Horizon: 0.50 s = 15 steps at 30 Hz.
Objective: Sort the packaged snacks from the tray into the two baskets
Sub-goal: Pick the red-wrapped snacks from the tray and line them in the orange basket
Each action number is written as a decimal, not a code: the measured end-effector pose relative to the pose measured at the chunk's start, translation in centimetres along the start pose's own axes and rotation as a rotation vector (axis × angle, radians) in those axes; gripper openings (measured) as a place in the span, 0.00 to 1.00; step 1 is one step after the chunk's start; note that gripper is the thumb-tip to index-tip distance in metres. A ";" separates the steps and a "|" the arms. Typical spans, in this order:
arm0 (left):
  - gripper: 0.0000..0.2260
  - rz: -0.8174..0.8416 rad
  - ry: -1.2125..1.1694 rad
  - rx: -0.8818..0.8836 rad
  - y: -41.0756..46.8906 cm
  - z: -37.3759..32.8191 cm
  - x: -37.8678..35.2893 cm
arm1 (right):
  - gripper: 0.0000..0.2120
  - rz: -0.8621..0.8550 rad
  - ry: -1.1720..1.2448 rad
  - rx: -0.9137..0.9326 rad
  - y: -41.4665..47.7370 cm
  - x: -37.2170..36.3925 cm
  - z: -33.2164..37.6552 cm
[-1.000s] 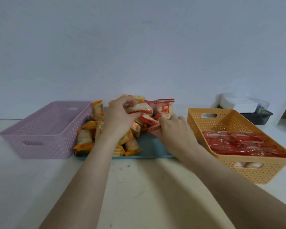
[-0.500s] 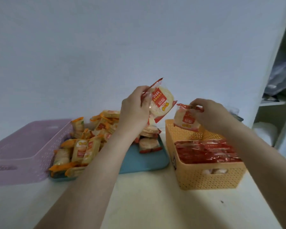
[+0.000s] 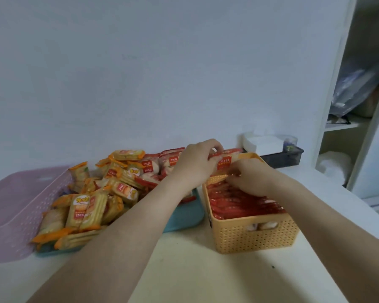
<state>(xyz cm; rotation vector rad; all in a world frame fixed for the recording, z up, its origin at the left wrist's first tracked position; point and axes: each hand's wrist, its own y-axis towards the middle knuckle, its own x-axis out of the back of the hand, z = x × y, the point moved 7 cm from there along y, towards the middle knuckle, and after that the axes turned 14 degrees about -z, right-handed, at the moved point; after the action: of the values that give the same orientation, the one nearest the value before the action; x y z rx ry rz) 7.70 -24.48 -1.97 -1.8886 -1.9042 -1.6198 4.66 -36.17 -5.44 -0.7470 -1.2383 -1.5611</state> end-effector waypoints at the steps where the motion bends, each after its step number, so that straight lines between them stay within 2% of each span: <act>1: 0.06 0.064 0.042 -0.013 -0.1 0.1 -1.0 | 0.11 -0.074 -0.007 -0.025 0.0 1.0 -0.6; 3: 0.08 0.202 0.171 -0.061 -0.4 0.5 -2.8 | 0.09 -0.195 -0.011 -0.073 0.1 2.6 -1.6; 5: 0.10 0.312 0.310 -0.117 -0.8 0.8 -3.8 | 0.04 -0.217 0.031 -0.086 0.2 3.2 -2.1; 7: 0.11 0.384 0.386 -0.143 -0.9 0.7 -4.6 | 0.10 -0.120 0.054 -0.091 0.2 2.3 -2.4; 11: 0.14 0.597 0.479 -0.085 -0.8 1.2 -5.9 | 0.20 0.035 -0.025 -0.068 0.8 0.3 -2.5; 15: 0.16 0.642 0.329 -0.045 -0.9 1.5 -6.4 | 0.26 0.280 -0.090 -0.159 1.1 -1.3 -2.5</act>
<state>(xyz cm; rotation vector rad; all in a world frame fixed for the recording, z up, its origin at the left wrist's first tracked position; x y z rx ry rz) 9.74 -27.90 -7.24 -1.8272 -0.9990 -1.6128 6.40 -38.19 -6.94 -1.0559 -1.0303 -1.4173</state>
